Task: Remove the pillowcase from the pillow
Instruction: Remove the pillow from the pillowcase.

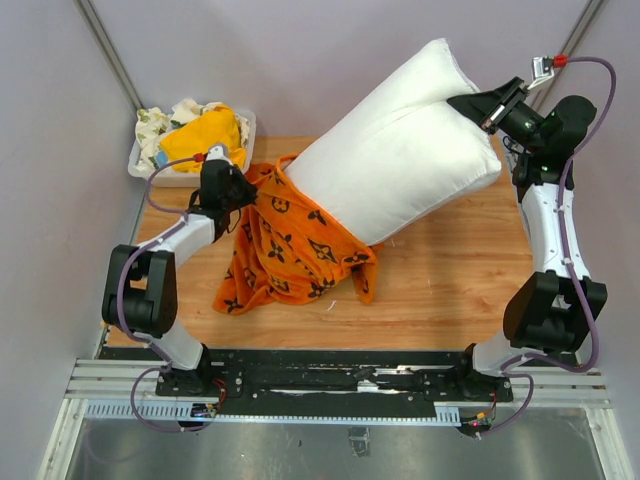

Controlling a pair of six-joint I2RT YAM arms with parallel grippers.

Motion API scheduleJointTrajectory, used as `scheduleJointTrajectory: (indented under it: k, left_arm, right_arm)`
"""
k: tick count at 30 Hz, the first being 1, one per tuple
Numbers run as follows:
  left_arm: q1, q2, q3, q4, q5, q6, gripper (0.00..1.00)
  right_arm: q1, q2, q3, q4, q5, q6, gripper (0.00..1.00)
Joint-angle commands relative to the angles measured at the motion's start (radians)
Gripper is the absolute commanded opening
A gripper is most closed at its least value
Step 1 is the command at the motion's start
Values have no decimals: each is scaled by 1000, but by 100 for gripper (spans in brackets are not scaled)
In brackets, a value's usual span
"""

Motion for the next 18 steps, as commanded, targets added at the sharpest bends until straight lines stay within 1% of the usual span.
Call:
scheduleJointTrajectory:
  k: [1, 3, 4, 6, 8, 12, 14, 15, 16, 17, 18]
  left_arm:
    - [35, -135, -144, -48, -210, 41, 0]
    - [-20, -225, -205, -23, -245, 46, 3]
    - [-60, -276, -228, -15, -294, 51, 5]
    - [-155, -345, -267, -5, -375, 54, 10]
    - [-265, -395, -300, 22, -436, 52, 14]
    - [-477, -429, -356, 57, -512, 29, 19]
    - [-553, -430, -382, 57, -533, 4, 23]
    - [-564, -432, -394, 49, -532, -11, 25]
    - [-565, -439, -402, 35, -529, -26, 30]
    - [-565, -452, -404, 21, -535, -31, 42]
    - [-565, -471, -401, 6, -549, -28, 58]
  right_arm:
    - [-64, -47, 36, 247, 125, 85, 1]
    - [-63, -56, -1, 230, 127, 65, 1]
    - [-62, -56, -15, 214, 126, 49, 1]
    - [-52, -44, -15, 139, 126, 8, 1]
    - [-37, -11, -10, 105, 121, -5, 1]
    - [-7, 44, 20, 88, 89, -12, 1]
    - [3, 59, 37, 60, 70, -35, 1]
    - [5, 60, 41, 51, 65, -44, 1]
    - [6, 60, 40, 46, 62, -52, 1]
    - [6, 56, 38, 36, 61, -63, 1]
    - [6, 53, 37, 24, 60, -77, 1]
